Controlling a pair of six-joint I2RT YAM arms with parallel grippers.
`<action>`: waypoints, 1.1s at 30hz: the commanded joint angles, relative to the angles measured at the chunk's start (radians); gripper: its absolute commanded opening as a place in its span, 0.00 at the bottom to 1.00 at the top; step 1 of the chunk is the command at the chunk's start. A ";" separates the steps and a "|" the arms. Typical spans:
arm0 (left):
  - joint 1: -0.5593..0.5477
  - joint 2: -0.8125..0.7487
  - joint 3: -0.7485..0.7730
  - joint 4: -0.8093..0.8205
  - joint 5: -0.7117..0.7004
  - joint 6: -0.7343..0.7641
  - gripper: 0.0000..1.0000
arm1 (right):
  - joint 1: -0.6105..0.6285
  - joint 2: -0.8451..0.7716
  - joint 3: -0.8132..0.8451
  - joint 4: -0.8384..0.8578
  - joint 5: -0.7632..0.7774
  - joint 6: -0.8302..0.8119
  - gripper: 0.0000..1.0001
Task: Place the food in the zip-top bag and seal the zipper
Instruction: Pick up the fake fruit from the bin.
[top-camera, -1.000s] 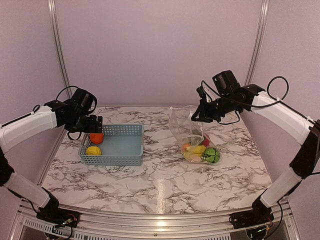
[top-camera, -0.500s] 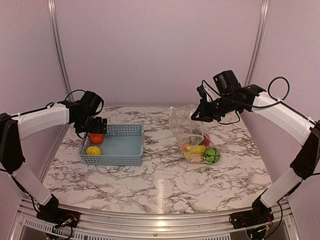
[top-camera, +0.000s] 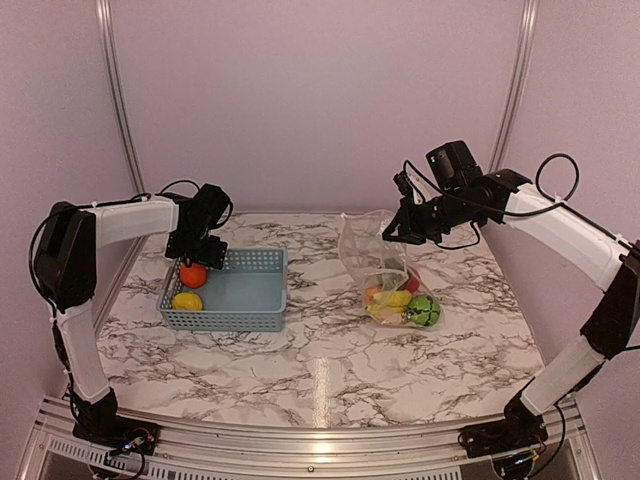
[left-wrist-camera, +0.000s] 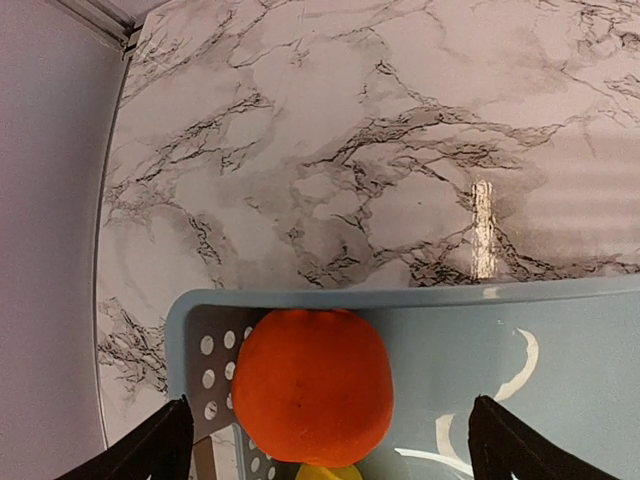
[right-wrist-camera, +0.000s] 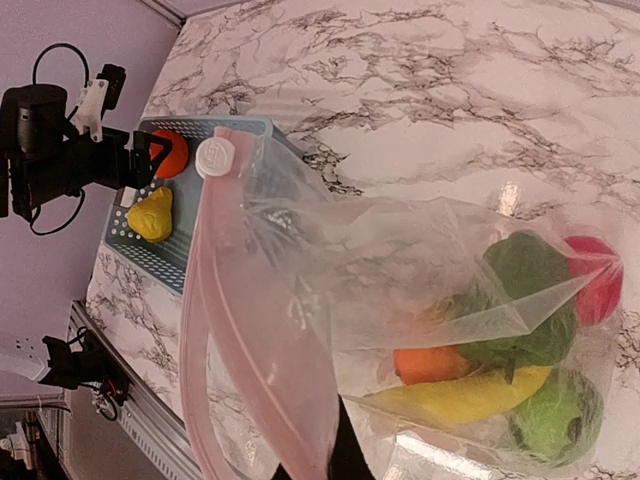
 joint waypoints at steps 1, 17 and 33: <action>0.009 0.039 0.044 -0.063 -0.047 0.021 0.97 | -0.009 -0.013 0.005 0.000 -0.001 0.000 0.00; 0.035 0.110 0.051 -0.068 -0.042 0.033 0.98 | -0.009 0.012 0.033 -0.025 -0.010 -0.008 0.00; 0.035 0.123 0.022 -0.043 0.034 0.023 0.85 | -0.009 -0.011 -0.007 0.000 -0.011 0.011 0.00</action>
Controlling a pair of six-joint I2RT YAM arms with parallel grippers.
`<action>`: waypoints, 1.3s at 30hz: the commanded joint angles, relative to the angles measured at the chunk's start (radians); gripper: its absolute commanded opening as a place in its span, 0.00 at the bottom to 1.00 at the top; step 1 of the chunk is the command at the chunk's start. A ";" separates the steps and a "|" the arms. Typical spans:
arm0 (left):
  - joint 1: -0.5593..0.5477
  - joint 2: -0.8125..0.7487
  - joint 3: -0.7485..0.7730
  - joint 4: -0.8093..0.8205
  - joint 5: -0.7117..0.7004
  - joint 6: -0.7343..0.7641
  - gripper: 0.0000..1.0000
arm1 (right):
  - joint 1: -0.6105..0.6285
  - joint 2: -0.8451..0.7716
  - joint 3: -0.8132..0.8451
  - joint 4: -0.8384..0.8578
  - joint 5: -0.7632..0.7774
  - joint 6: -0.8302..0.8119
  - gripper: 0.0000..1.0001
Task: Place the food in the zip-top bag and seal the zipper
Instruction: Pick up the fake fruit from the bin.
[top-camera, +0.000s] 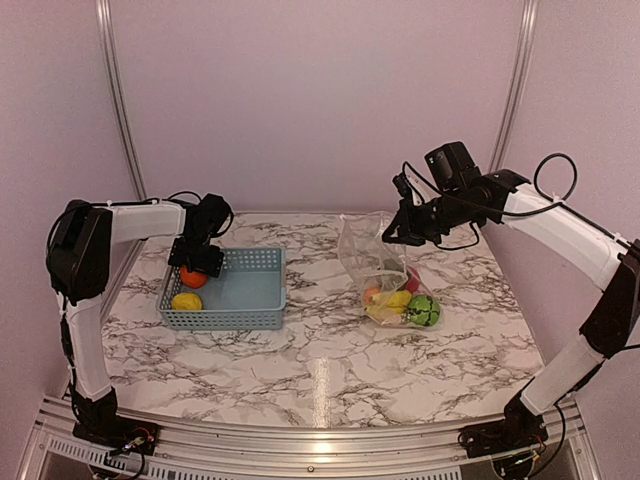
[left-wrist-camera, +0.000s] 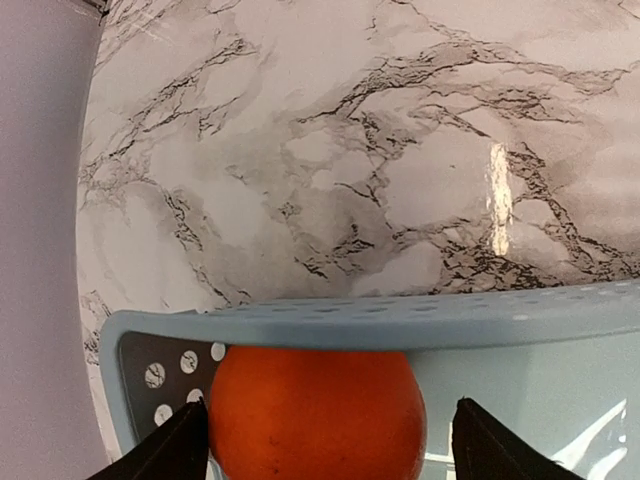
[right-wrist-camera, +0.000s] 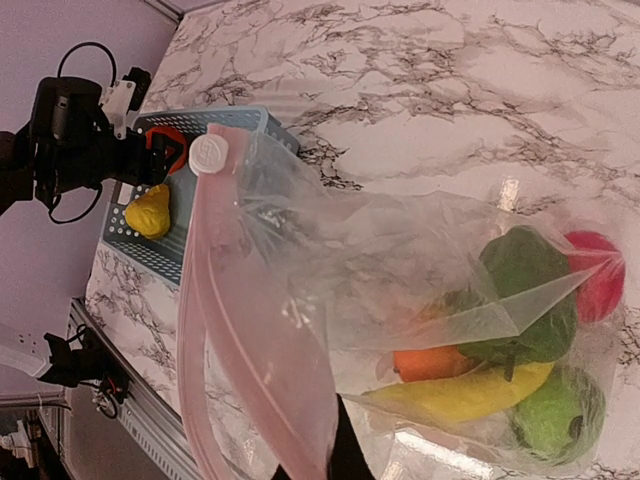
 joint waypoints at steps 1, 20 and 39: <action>0.006 0.012 -0.008 -0.009 0.042 -0.005 0.84 | -0.009 -0.019 -0.009 0.007 -0.006 0.008 0.00; -0.098 -0.107 -0.071 0.038 0.244 -0.035 0.70 | -0.007 0.008 0.008 0.019 -0.024 0.011 0.00; -0.235 -0.260 0.301 -0.022 0.367 -0.081 0.66 | 0.001 0.059 0.039 0.032 -0.036 0.012 0.00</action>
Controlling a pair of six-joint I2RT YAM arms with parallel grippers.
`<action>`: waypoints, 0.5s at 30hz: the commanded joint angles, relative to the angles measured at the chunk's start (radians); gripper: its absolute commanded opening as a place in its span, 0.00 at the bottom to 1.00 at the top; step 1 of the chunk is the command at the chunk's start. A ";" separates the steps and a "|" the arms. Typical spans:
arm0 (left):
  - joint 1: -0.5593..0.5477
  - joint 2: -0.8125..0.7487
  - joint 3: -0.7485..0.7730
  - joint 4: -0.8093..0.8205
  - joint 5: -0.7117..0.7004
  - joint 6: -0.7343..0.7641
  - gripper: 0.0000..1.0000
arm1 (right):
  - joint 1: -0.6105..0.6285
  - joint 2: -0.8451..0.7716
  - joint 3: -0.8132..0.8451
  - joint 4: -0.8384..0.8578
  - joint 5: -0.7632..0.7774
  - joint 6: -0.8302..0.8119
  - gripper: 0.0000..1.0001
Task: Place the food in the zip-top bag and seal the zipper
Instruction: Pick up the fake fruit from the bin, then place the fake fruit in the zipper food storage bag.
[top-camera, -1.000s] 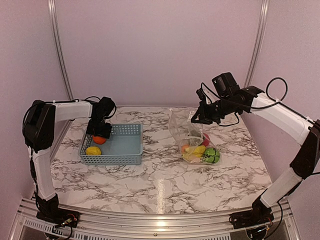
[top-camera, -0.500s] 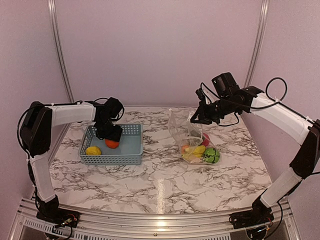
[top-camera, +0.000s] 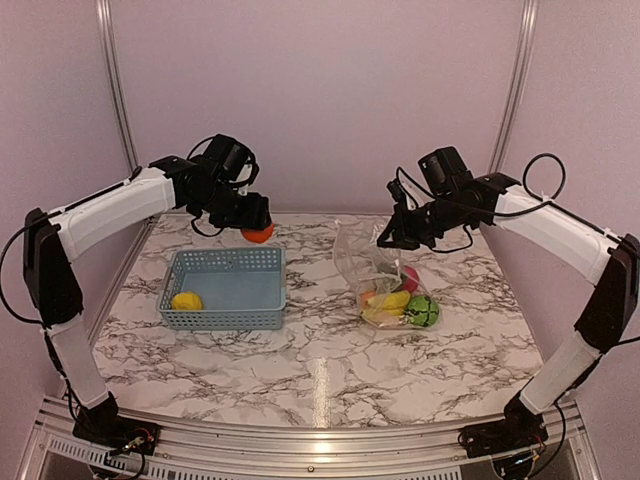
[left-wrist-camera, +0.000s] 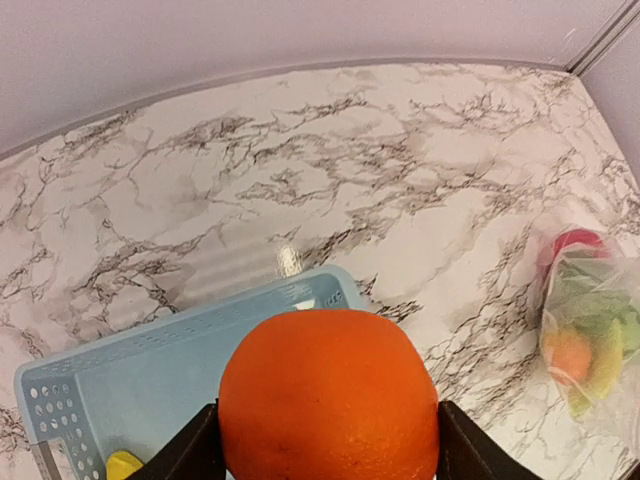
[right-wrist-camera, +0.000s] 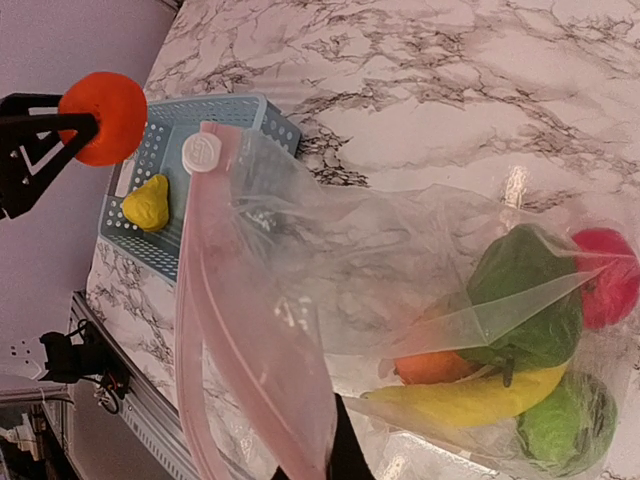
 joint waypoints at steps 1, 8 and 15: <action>-0.019 -0.065 0.144 -0.044 0.019 -0.017 0.66 | 0.002 0.027 0.055 0.012 -0.010 0.006 0.00; -0.056 -0.103 0.184 -0.008 0.064 -0.068 0.64 | 0.005 0.059 0.105 -0.004 -0.017 -0.001 0.00; -0.173 -0.103 0.183 0.075 0.129 0.002 0.63 | 0.011 0.075 0.138 -0.022 -0.023 -0.016 0.00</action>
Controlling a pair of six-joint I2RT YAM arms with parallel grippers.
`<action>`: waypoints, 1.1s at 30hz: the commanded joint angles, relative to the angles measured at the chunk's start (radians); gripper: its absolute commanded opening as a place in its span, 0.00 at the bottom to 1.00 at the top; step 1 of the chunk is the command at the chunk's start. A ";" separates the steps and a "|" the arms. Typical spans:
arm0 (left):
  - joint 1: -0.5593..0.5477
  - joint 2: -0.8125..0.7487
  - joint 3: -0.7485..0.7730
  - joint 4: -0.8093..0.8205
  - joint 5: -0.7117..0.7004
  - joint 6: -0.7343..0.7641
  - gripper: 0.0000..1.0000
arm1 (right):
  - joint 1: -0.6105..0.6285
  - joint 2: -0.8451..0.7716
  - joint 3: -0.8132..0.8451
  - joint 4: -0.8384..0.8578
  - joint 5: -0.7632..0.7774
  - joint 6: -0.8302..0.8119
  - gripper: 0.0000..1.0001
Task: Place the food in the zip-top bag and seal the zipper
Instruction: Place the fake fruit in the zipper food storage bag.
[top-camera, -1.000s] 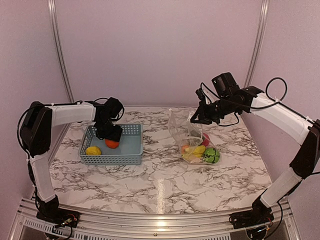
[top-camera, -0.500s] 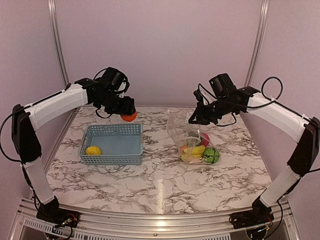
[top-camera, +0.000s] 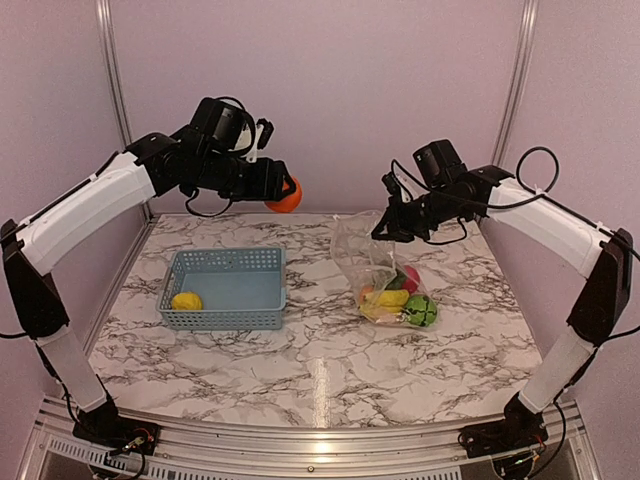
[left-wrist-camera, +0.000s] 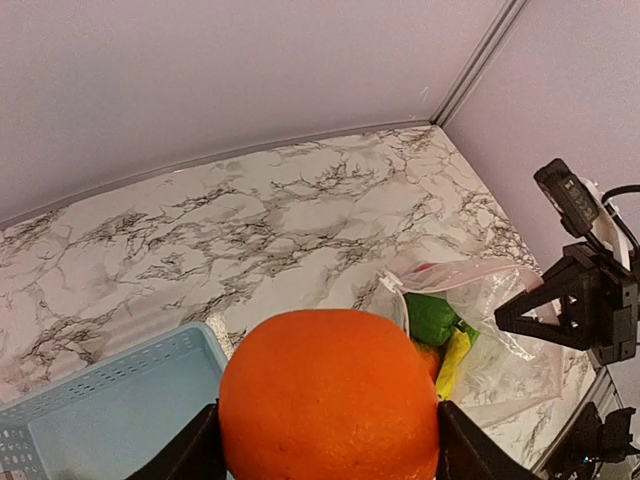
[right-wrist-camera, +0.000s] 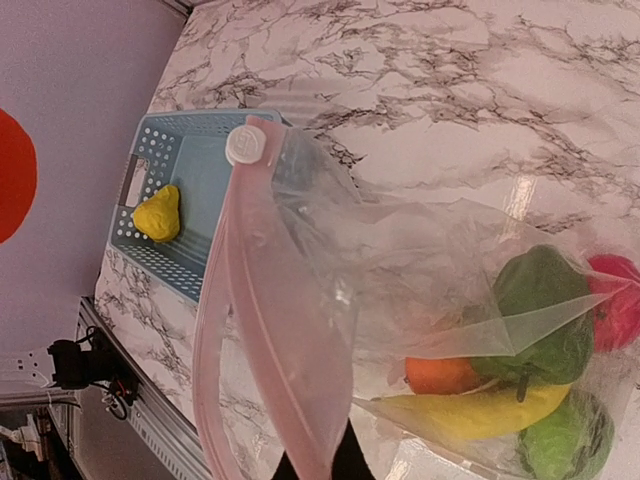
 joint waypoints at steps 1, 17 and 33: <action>-0.078 0.004 0.006 0.074 0.084 0.048 0.63 | 0.010 0.015 0.057 -0.013 -0.007 -0.013 0.00; -0.243 0.160 0.083 0.066 0.072 0.065 0.63 | 0.047 -0.015 0.058 -0.015 -0.015 0.021 0.00; -0.240 0.332 0.198 0.010 -0.109 -0.051 0.73 | 0.053 -0.053 0.048 -0.035 0.009 0.031 0.00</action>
